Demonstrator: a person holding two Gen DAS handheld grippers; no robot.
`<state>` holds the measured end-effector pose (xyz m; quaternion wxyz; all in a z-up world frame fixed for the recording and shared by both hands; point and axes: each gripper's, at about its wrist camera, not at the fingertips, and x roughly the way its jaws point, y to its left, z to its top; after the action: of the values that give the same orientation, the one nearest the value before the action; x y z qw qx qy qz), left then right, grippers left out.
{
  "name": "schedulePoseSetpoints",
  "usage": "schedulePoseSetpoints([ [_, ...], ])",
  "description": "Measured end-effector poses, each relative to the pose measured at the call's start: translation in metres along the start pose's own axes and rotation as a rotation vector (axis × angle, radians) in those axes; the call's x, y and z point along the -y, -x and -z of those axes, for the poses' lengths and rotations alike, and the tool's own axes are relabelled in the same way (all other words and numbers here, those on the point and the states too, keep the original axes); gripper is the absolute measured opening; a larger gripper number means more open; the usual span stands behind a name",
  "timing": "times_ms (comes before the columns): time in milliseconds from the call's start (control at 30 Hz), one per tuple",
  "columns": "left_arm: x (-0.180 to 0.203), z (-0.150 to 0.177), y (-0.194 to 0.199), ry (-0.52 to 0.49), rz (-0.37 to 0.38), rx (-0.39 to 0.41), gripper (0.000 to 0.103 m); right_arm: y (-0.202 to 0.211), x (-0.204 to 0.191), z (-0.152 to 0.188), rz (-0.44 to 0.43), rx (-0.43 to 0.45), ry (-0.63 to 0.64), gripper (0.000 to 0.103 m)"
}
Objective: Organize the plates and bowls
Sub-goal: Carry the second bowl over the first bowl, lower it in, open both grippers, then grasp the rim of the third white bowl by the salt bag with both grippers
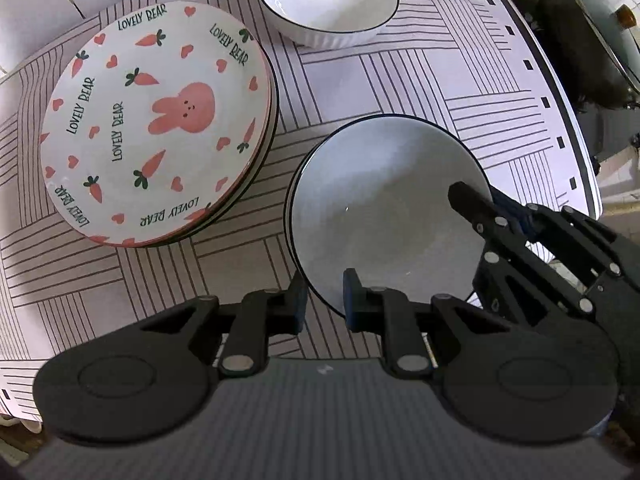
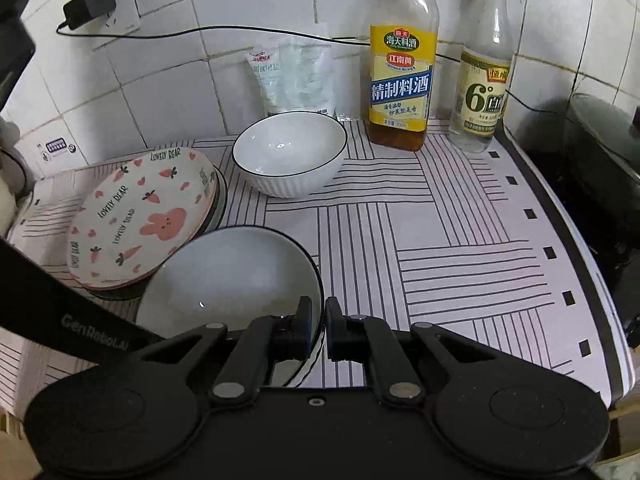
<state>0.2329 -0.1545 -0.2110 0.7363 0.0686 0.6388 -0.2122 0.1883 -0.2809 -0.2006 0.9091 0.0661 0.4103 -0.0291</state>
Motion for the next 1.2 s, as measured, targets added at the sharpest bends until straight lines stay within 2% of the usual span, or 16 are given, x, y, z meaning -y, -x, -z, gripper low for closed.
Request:
schedulePoseSetpoints([
  [100, -0.004, 0.0, -0.006, 0.002, 0.021, -0.021, 0.018, -0.001, -0.003, 0.001, 0.017, 0.011, -0.002, 0.009],
  [333, -0.012, -0.003, 0.002, -0.004, 0.07, -0.005, 0.019, -0.007, -0.011, 0.003, 0.079, -0.004, 0.008, 0.01],
  [500, -0.022, -0.005, 0.013, 0.011, 0.096, 0.0, 0.023, -0.004, -0.009, -0.003, 0.057, -0.016, -0.014, 0.015],
  [633, -0.031, -0.005, 0.03, 0.021, 0.098, 0.042, 0.024, 0.01, 0.003, -0.02, -0.009, 0.022, -0.063, 0.02],
  [800, -0.042, -0.01, 0.05, 0.054, 0.102, 0.162, 0.027, 0.016, 0.03, -0.047, -0.179, 0.066, -0.185, 0.028],
  [900, -0.041, -0.023, 0.053, 0.082, 0.074, 0.211, 0.027, -0.002, 0.046, -0.061, -0.264, 0.042, -0.254, 0.032],
  [1067, -0.041, -0.044, 0.058, 0.106, 0.054, 0.293, 0.03, -0.039, 0.066, -0.082, -0.308, -0.029, -0.351, 0.037],
  [1200, -0.041, -0.066, 0.046, 0.092, 0.03, 0.34, 0.03, -0.065, 0.074, -0.092, -0.33, -0.071, -0.382, 0.043],
])
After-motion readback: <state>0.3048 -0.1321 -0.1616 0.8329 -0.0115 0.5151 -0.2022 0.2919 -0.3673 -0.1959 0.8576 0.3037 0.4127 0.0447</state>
